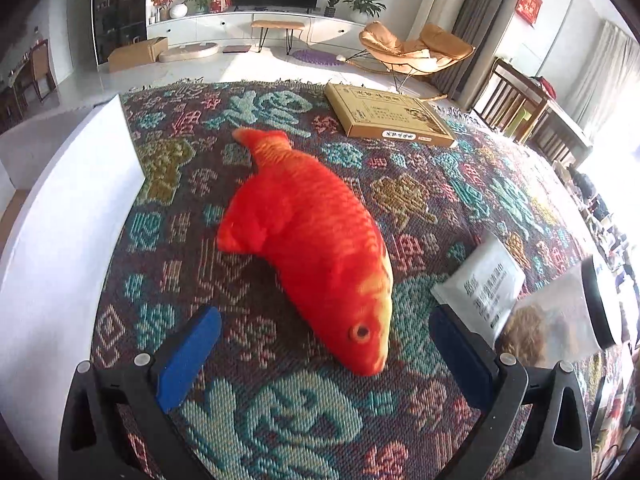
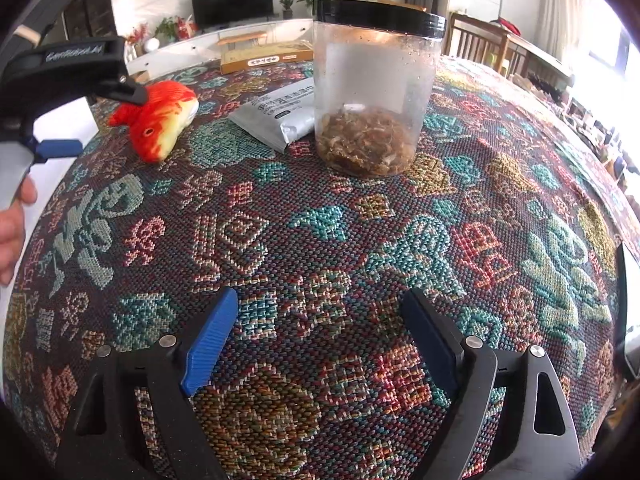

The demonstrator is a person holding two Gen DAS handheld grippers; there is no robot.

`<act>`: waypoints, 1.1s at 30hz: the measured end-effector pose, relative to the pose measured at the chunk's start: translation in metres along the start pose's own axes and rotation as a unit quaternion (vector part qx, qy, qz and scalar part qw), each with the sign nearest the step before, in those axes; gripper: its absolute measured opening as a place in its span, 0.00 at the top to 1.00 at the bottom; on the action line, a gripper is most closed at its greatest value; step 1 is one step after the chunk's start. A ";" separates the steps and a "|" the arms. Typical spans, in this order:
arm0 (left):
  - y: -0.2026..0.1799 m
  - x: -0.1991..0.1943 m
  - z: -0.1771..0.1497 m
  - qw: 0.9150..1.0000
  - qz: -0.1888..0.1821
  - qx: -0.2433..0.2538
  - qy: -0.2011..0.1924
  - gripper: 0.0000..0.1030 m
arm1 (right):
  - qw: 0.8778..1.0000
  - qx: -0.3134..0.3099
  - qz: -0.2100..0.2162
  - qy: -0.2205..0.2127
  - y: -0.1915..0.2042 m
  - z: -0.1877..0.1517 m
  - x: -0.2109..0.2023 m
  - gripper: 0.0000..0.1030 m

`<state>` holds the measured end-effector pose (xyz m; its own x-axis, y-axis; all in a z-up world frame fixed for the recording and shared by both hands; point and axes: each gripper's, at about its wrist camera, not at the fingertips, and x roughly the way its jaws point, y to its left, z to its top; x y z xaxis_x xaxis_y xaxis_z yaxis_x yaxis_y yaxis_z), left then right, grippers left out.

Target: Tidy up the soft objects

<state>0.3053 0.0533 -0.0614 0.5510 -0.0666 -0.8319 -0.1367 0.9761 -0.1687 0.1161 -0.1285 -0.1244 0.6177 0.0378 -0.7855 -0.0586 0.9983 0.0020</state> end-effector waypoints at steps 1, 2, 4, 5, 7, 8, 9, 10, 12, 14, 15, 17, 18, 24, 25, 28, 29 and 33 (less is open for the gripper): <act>-0.006 0.009 0.011 1.000 0.017 0.009 0.003 0.00 | 1.000 -0.001 0.000 0.000 0.000 0.000 0.000 0.14; -0.011 0.021 0.022 0.999 0.032 0.016 0.008 0.00 | 1.000 -0.001 0.000 0.001 0.001 0.001 0.000 0.14; -0.015 0.045 0.031 0.997 0.062 0.026 0.026 0.00 | 1.000 -0.001 0.001 0.001 0.001 0.001 0.000 0.14; -0.016 0.057 0.032 0.996 0.078 0.028 0.038 0.00 | 1.000 -0.001 0.002 0.001 0.001 0.001 0.000 0.14; -0.012 0.071 0.029 0.995 0.080 0.028 0.044 0.01 | 1.000 -0.001 0.001 0.001 0.001 0.001 0.000 0.14; -0.009 0.069 0.026 0.996 0.080 0.029 0.033 0.11 | 1.000 -0.001 0.002 0.001 0.001 0.001 0.000 0.14; -0.006 0.065 0.022 0.996 0.085 0.035 0.017 0.20 | 1.000 -0.001 0.001 0.001 0.001 0.001 0.000 0.14; -0.004 0.059 0.017 0.995 0.088 0.046 0.006 0.39 | 1.000 -0.001 0.001 0.001 0.001 0.001 0.000 0.14; 0.001 0.046 0.005 0.994 0.079 0.072 -0.002 0.58 | 1.000 -0.001 0.001 0.001 0.001 0.001 0.001 0.14; 0.010 0.026 -0.009 0.994 0.068 0.081 0.001 0.60 | 1.000 -0.001 0.001 0.001 0.001 0.002 0.000 0.14; 0.015 0.016 -0.018 0.994 0.065 0.083 0.003 0.60 | 1.000 -0.001 0.001 0.001 0.001 0.002 0.001 0.14; 0.027 -0.005 -0.037 0.994 0.068 0.086 0.003 0.60 | 1.000 -0.001 0.001 0.001 0.001 0.002 0.001 0.14; 0.033 -0.011 -0.045 0.993 0.074 0.088 0.008 0.59 | 1.000 -0.001 0.001 0.001 0.001 0.002 0.001 0.14; 0.052 -0.033 -0.079 0.991 0.102 0.086 0.022 0.14 | 1.000 -0.001 0.002 0.001 0.001 0.002 0.001 0.14; 0.052 -0.039 -0.083 0.990 0.106 0.089 0.018 0.14 | 1.000 -0.001 0.002 0.001 0.001 0.002 0.001 0.14; 0.045 -0.052 -0.086 0.989 0.108 0.101 0.011 0.14 | 1.000 -0.001 0.001 0.001 0.001 0.002 0.001 0.14; 0.041 -0.058 -0.086 0.988 0.111 0.107 0.003 0.14 | 1.000 -0.001 0.001 0.001 0.001 0.002 0.001 0.14; 0.022 -0.087 -0.086 0.982 0.123 0.134 -0.049 0.13 | 1.000 -0.001 0.001 0.001 0.000 0.002 0.001 0.13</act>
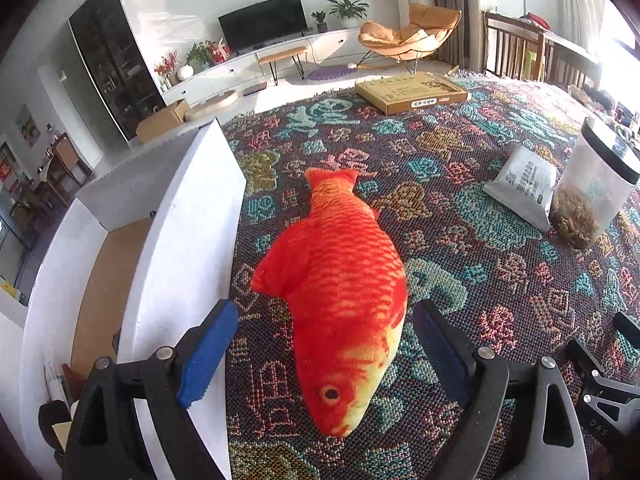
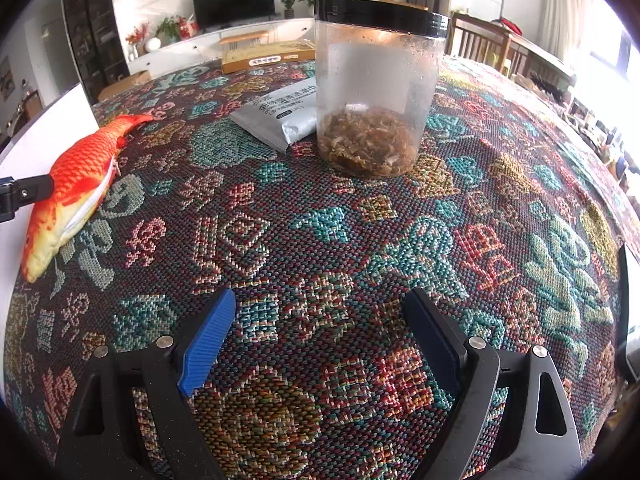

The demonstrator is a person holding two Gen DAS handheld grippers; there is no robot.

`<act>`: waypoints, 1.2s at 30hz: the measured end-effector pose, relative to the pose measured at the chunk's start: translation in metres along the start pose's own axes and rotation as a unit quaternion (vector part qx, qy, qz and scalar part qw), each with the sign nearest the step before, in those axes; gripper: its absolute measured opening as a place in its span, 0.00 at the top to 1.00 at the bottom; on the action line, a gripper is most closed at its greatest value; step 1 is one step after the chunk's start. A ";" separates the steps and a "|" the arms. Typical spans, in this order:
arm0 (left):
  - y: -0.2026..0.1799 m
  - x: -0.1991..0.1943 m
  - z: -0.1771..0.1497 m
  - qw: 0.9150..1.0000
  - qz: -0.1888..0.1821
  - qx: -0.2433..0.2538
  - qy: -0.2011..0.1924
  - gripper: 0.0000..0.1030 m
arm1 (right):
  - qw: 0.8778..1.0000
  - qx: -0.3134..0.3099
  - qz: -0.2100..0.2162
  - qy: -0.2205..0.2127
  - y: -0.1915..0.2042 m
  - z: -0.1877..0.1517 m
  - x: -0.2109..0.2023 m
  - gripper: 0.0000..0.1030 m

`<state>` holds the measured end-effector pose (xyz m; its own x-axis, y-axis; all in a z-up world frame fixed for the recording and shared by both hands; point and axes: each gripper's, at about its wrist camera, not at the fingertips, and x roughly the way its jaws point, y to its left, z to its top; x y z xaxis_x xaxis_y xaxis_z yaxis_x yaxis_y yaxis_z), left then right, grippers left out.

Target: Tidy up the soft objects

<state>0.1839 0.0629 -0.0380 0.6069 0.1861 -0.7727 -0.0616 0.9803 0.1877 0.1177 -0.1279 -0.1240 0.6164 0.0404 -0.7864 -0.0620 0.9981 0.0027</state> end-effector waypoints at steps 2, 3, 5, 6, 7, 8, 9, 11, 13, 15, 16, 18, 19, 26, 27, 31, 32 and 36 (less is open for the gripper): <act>-0.011 -0.011 0.006 1.000 -0.008 0.010 -0.021 0.07 | 1.000 0.000 0.000 0.000 0.000 0.000 0.000 0.13; -0.017 -0.015 0.009 0.999 -0.014 0.014 -0.029 0.05 | 1.000 0.000 0.000 0.000 0.000 0.000 0.000 0.13; -0.032 -0.014 0.016 0.999 -0.031 0.019 -0.034 0.04 | 1.000 0.000 0.000 0.000 0.000 0.000 0.000 0.13; -0.040 -0.009 0.018 0.999 -0.041 0.019 -0.027 0.04 | 1.000 0.000 0.000 0.000 0.000 0.000 0.000 0.13; -0.052 -0.002 0.020 0.998 -0.052 0.018 -0.016 0.04 | 1.000 0.000 0.000 0.000 0.000 0.000 0.000 0.13; -0.063 0.006 0.020 0.998 -0.068 0.018 -0.005 0.04 | 1.000 0.000 0.000 0.000 0.000 0.000 0.000 0.13; -0.076 0.016 0.020 0.996 -0.082 0.020 0.005 0.04 | 1.000 0.000 0.000 0.000 0.000 0.000 0.000 0.13; -0.101 0.037 0.019 0.995 -0.091 0.034 0.022 0.04 | 1.000 0.000 0.000 0.000 0.000 0.000 0.000 0.13; -0.117 0.055 0.023 0.995 -0.083 0.036 0.034 0.04 | 1.000 0.000 0.001 0.000 0.000 0.000 0.001 0.13; -0.122 0.066 0.032 0.996 -0.085 0.017 0.031 0.04 | 1.000 0.000 0.001 0.000 0.000 0.001 0.001 0.13; -0.122 0.070 0.038 0.996 -0.081 0.005 0.027 0.04 | 1.000 0.000 0.001 0.000 -0.001 0.000 0.001 0.13; -0.122 0.076 0.047 0.997 -0.070 -0.018 0.019 0.04 | 1.000 0.000 0.001 0.000 -0.001 0.000 0.001 0.13; -0.124 0.079 0.051 0.997 -0.069 -0.025 0.018 0.04 | 1.000 0.000 0.001 0.000 -0.001 0.000 0.000 0.13; -0.191 0.067 0.065 0.992 -0.080 0.095 -0.016 0.05 | 1.000 0.006 0.002 0.000 -0.003 0.001 0.001 0.14; -0.199 0.066 0.066 0.991 -0.067 0.116 -0.026 0.05 | 1.000 0.007 0.002 0.000 -0.003 0.001 0.001 0.14; -0.211 0.071 0.075 0.984 -0.111 0.141 -0.018 0.05 | 1.000 0.005 0.000 0.000 -0.002 0.001 0.002 0.13; -0.209 0.072 0.077 0.980 -0.140 0.139 -0.010 0.05 | 1.000 0.004 0.000 0.000 -0.001 0.001 0.002 0.13; -0.195 0.081 0.094 0.975 -0.176 0.132 0.002 0.05 | 1.000 0.005 0.001 0.000 -0.002 0.001 0.002 0.13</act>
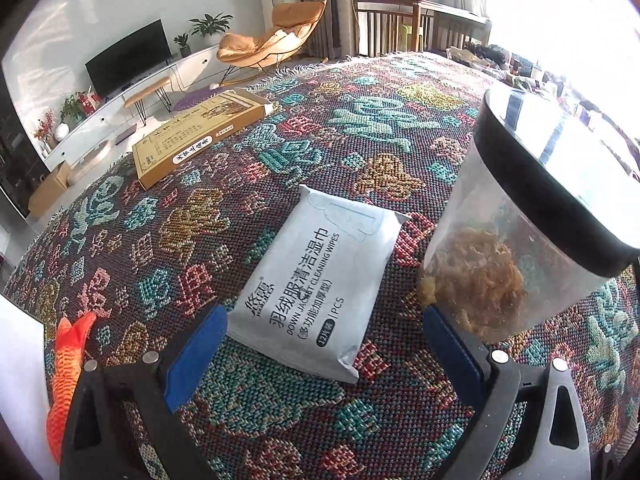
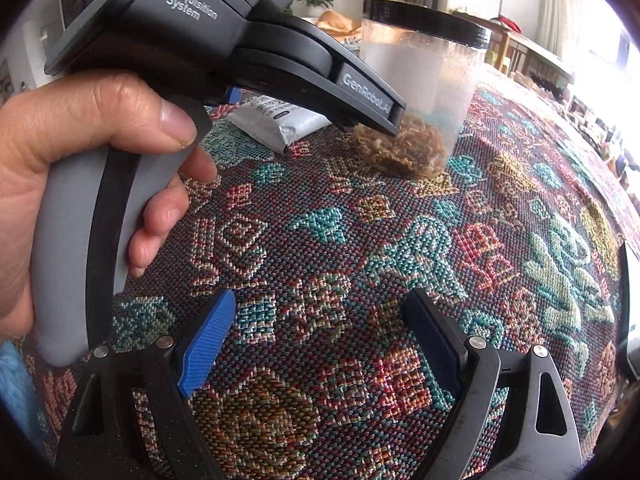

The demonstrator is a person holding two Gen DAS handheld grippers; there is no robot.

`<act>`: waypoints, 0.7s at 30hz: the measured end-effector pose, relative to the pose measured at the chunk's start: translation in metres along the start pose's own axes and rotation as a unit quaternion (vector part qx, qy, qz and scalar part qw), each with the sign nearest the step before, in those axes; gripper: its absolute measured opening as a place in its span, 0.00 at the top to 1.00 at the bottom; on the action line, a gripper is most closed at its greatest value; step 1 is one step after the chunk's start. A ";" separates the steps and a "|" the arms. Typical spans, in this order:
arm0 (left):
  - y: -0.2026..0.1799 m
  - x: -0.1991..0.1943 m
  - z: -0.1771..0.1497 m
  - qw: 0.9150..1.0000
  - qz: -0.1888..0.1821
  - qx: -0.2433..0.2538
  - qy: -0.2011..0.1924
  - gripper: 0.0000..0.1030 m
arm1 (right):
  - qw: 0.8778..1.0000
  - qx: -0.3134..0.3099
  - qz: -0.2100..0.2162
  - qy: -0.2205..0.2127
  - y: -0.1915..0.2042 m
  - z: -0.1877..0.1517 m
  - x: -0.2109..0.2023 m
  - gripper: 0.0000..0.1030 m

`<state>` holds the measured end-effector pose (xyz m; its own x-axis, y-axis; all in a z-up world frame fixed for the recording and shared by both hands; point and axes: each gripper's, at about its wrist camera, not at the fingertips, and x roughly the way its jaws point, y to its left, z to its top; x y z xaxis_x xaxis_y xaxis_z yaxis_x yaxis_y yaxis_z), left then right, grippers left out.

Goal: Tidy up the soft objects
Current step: 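Grasp the white wipes package with the left tool and lift it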

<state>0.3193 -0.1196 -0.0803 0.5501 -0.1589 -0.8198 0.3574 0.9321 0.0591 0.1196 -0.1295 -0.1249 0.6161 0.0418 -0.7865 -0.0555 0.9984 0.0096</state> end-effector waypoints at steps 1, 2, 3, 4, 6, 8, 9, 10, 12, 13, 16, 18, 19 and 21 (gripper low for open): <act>0.005 0.005 0.004 1.000 -0.004 0.002 0.011 0.05 | 1.000 0.000 0.000 0.000 0.000 0.000 0.000 0.13; 0.010 0.012 0.008 1.000 -0.004 0.006 0.027 0.05 | 1.000 0.000 0.000 0.000 0.000 0.000 0.000 0.13; 0.014 0.018 0.011 0.999 0.000 0.010 0.035 0.05 | 1.000 0.000 0.000 0.000 0.000 0.000 0.000 0.13; 0.019 0.023 0.014 0.999 0.004 0.009 0.037 0.05 | 1.000 0.000 0.000 0.000 0.000 0.000 0.000 0.13; 0.027 0.030 0.017 0.999 -0.014 -0.007 0.041 0.04 | 1.000 0.000 0.000 0.000 0.000 0.000 0.000 0.13; 0.027 0.036 0.015 0.998 -0.032 -0.025 0.044 0.04 | 1.000 0.000 0.000 0.000 0.000 0.000 0.000 0.13; 0.025 0.038 0.015 0.998 -0.044 -0.026 0.047 0.04 | 1.000 0.000 0.000 0.000 0.000 0.000 0.000 0.13; 0.021 0.039 0.013 0.997 -0.056 -0.022 0.050 0.04 | 1.000 0.000 0.000 0.000 0.000 0.000 0.000 0.13; 0.012 0.041 0.008 0.997 -0.055 0.001 0.045 0.02 | 1.000 0.000 0.000 0.000 0.000 0.000 0.000 0.13; 0.006 0.042 0.006 0.998 -0.045 0.020 0.044 0.01 | 1.000 0.000 0.000 0.000 0.000 0.000 0.000 0.13; 0.008 0.040 0.007 0.998 -0.049 0.020 0.039 0.10 | 1.000 0.000 0.000 0.000 0.000 0.000 0.000 0.13; 0.015 0.032 0.007 0.999 -0.040 -0.002 0.028 0.30 | 1.000 0.000 0.000 0.000 0.000 0.000 0.000 0.13; 0.020 0.030 0.005 0.999 -0.036 -0.014 0.031 0.31 | 1.000 0.000 0.000 0.000 0.000 0.000 0.000 0.13; 0.026 0.022 -0.006 0.999 -0.027 -0.026 0.030 0.32 | 1.000 0.000 0.000 0.000 0.000 0.000 0.000 0.13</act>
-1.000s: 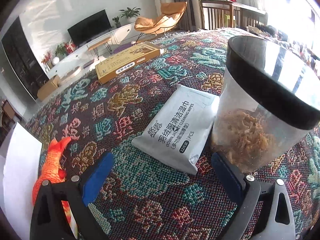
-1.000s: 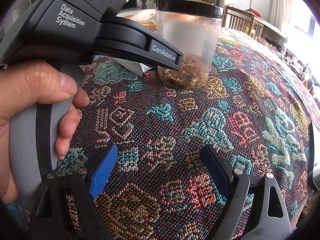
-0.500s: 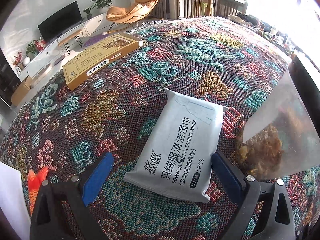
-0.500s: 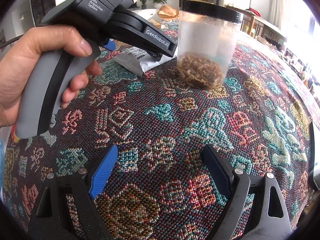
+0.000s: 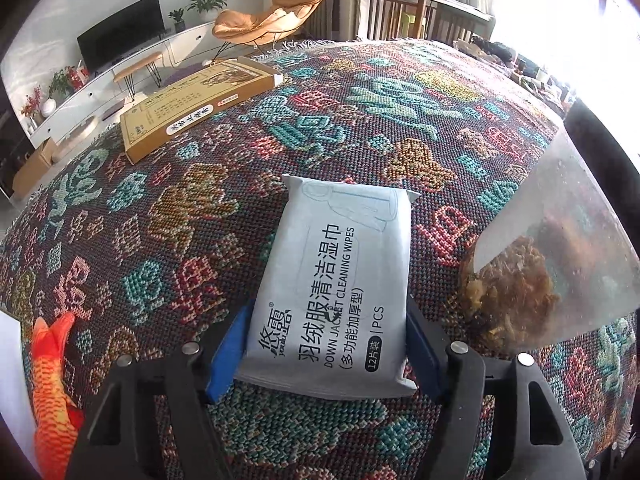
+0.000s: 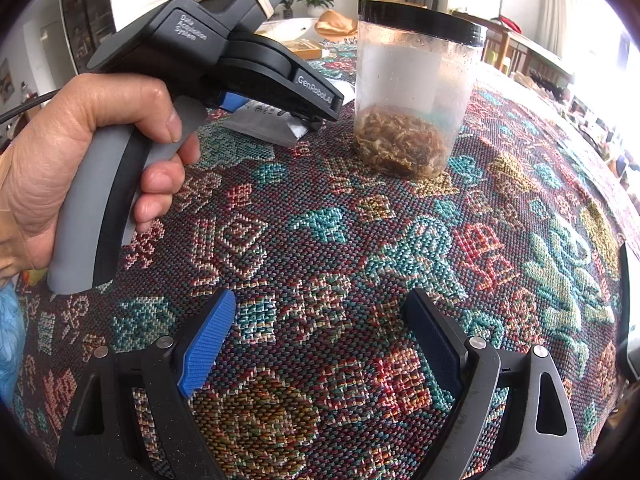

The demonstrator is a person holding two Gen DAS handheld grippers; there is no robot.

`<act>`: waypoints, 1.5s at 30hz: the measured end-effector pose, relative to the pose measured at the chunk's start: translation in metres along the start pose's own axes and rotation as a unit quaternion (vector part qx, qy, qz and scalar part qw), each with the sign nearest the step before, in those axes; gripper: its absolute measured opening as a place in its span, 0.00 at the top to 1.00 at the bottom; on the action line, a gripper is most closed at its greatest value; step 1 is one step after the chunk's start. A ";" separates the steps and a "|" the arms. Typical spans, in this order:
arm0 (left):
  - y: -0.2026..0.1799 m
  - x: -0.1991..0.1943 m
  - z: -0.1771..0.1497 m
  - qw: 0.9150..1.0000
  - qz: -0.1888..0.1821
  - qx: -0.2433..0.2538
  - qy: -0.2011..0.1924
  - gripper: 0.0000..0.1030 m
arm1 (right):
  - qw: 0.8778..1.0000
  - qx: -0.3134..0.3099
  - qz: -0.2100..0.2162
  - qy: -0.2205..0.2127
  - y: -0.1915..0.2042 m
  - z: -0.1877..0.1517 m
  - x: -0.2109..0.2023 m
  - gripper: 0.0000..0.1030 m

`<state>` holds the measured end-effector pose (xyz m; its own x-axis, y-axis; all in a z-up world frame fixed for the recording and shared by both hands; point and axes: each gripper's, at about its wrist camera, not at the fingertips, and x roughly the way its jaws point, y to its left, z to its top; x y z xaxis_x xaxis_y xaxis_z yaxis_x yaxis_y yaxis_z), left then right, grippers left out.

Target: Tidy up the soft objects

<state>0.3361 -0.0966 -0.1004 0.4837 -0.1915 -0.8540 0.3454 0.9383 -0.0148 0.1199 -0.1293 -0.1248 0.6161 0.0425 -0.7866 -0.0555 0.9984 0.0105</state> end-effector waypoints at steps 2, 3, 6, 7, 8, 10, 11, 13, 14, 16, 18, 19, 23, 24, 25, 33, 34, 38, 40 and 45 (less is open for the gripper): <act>0.006 -0.010 -0.017 1.000 0.012 -0.009 0.003 0.32 | 1.000 0.003 0.004 0.000 -0.001 0.000 0.000 0.13; 0.010 -0.016 -0.027 1.000 0.019 -0.018 0.006 0.32 | 1.000 0.007 0.008 -0.001 -0.003 0.000 -0.001 0.13; 0.024 -0.036 -0.058 0.998 0.030 -0.059 0.015 0.31 | 0.999 0.042 0.032 -0.009 -0.017 0.001 -0.006 0.15; 0.027 -0.041 -0.069 0.997 0.032 -0.069 0.017 0.31 | 0.998 0.056 0.034 -0.013 -0.023 0.001 -0.008 0.15; 0.027 -0.047 -0.079 0.997 0.034 -0.073 0.016 0.31 | 0.997 0.070 0.033 -0.018 -0.029 0.001 -0.011 0.15; 0.021 -0.056 -0.096 0.997 0.035 -0.068 0.011 0.31 | 0.994 0.099 0.037 -0.034 -0.040 0.000 -0.018 0.15; 0.015 -0.060 -0.103 0.998 0.029 -0.063 0.005 0.30 | 0.992 0.113 0.039 -0.045 -0.046 -0.001 -0.022 0.15; 0.000 -0.064 -0.111 0.999 -0.012 -0.052 -0.007 0.17 | 0.987 0.137 0.037 -0.073 -0.056 -0.002 -0.034 0.15; -0.008 -0.065 -0.114 0.998 -0.036 -0.047 -0.009 0.07 | 0.984 0.149 0.032 -0.088 -0.061 -0.003 -0.040 0.15; -0.019 -0.068 -0.120 0.997 -0.052 -0.049 -0.012 0.05 | 0.978 0.173 0.021 -0.113 -0.071 -0.006 -0.050 0.15; -0.019 -0.074 -0.129 0.996 -0.053 -0.065 -0.020 0.05 | 0.972 0.200 0.018 -0.126 -0.082 -0.006 -0.055 0.15; -0.017 -0.079 -0.133 0.995 -0.053 -0.078 -0.022 0.05 | 0.968 0.213 0.020 -0.127 -0.089 -0.006 -0.056 0.15; 0.003 -0.110 -0.161 0.990 -0.054 -0.127 -0.040 0.05 | 0.960 0.252 0.036 -0.115 -0.105 -0.006 -0.049 0.15; 0.008 -0.119 -0.167 0.989 -0.050 -0.130 -0.044 0.05 | 0.959 0.257 0.044 -0.114 -0.107 -0.006 -0.049 0.15; 0.014 -0.129 -0.170 0.990 -0.044 -0.129 -0.048 0.05 | 0.957 0.259 0.056 -0.115 -0.108 -0.007 -0.049 0.15; 0.096 -0.181 -0.161 0.978 -0.005 -0.195 -0.070 0.05 | 0.966 0.171 0.179 -0.075 -0.064 0.014 -0.032 0.15; 0.107 -0.179 -0.157 0.975 0.000 -0.210 -0.068 0.05 | 0.969 0.153 0.181 -0.062 -0.053 0.021 -0.026 0.15; 0.131 -0.157 -0.134 0.969 0.010 -0.242 -0.053 0.05 | 0.981 0.095 0.169 0.018 -0.009 0.056 0.008 0.15; 0.136 -0.135 -0.125 0.971 0.033 -0.234 -0.027 0.05 | 0.985 0.068 0.151 0.055 0.012 0.068 0.025 0.15; 0.133 -0.097 -0.120 0.977 0.092 -0.192 0.013 0.05 | 0.988 0.002 0.128 0.086 0.050 0.071 0.046 0.13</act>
<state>0.2384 0.0819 -0.0821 0.4875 -0.0076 -0.8731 -0.0741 0.9960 -0.0500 0.2008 -0.0747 -0.1165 0.4393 0.2867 -0.8514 -0.1883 0.9560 0.2248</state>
